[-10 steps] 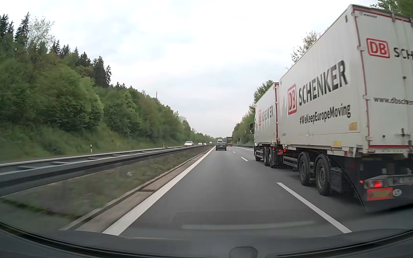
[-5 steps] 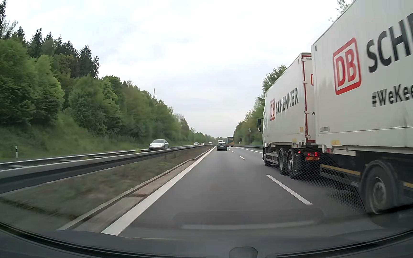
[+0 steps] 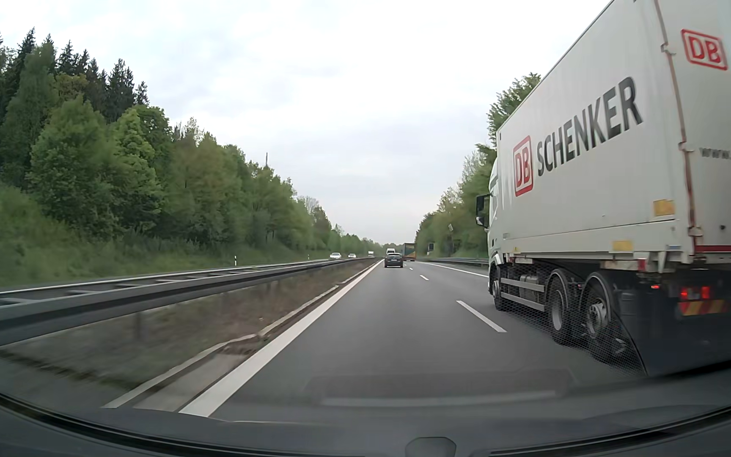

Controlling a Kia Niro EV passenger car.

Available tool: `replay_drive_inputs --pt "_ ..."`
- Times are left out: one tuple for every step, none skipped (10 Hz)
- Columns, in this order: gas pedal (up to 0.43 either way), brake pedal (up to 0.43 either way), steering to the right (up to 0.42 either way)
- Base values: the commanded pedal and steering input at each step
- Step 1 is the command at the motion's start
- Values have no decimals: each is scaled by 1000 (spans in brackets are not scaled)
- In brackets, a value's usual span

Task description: Follow the waypoints while adhering to traffic rules and regulations

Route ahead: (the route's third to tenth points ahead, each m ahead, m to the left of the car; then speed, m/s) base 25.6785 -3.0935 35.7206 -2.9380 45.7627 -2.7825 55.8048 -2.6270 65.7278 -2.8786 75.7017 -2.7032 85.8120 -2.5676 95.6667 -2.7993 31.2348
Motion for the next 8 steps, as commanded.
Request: replay_drive_inputs --pt "209 0 0" --pt "209 0 0" --pt "209 0 0" --pt "209 0 0" --pt "197 0 0" --pt "197 0 0" --pt "197 0 0" --pt "197 0 0"
